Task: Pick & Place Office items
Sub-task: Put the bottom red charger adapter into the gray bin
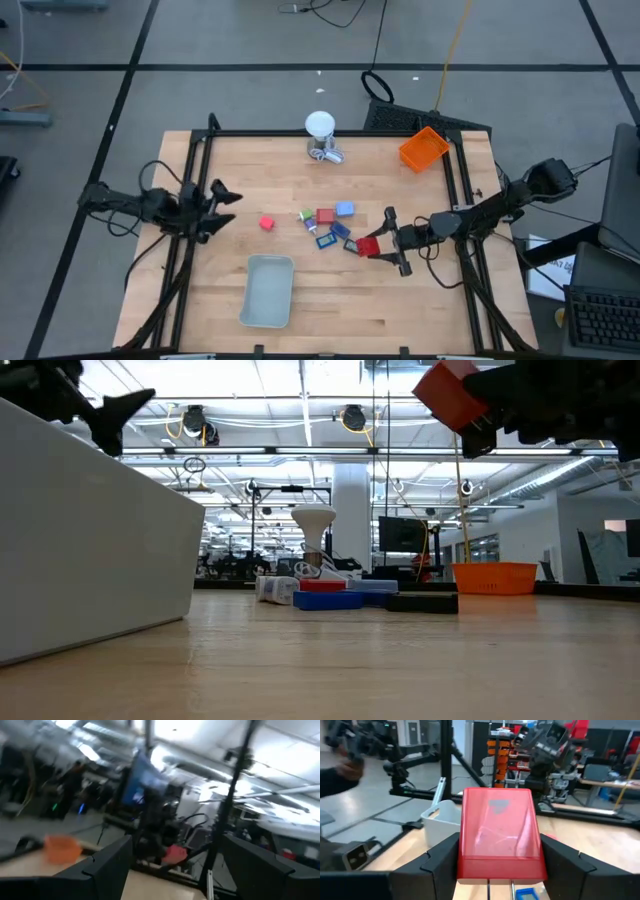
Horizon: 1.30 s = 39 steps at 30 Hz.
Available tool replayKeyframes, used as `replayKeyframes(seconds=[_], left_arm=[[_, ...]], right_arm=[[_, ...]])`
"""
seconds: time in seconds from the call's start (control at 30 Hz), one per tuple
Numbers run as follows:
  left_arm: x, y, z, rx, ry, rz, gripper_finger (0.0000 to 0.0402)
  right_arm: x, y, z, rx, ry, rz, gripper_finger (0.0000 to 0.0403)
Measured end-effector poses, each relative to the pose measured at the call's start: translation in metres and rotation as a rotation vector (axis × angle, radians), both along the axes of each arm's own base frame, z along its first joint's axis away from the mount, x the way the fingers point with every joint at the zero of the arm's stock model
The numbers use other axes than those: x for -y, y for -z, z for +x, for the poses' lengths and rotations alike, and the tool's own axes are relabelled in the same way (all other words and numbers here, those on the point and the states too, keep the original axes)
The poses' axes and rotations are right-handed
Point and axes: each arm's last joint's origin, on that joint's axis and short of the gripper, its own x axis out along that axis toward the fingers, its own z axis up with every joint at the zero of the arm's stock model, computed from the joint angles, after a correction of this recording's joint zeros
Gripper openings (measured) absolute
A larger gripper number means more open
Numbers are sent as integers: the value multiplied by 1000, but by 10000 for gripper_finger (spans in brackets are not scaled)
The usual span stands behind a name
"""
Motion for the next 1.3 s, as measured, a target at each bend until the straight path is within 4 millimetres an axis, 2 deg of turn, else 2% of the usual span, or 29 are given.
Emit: replayKeyframes(seconds=[0.23, 0.43, 0.63, 1.0, 1.13, 1.3], left_arm=[[1, 7, 24, -97, -97, -220, 306], [7, 9, 57, -267, -134, -269, 306], [15, -8, 103, -354, -146, -272, 306], [33, -31, 205, -439, -142, -190, 306], [30, -38, 236, -434, -143, -173, 306], [17, -36, 264, -519, -139, -214, 306]], right_arm=[[8, -7, 14, -52, 189, -126, 220], [7, -15, 29, -214, 336, -252, 224], [8, -20, 32, -229, 382, -310, 219], [10, -23, 32, -204, 448, -409, 218], [8, -25, 32, -184, 445, -430, 222], [4, -29, 31, -143, 428, -476, 224]])
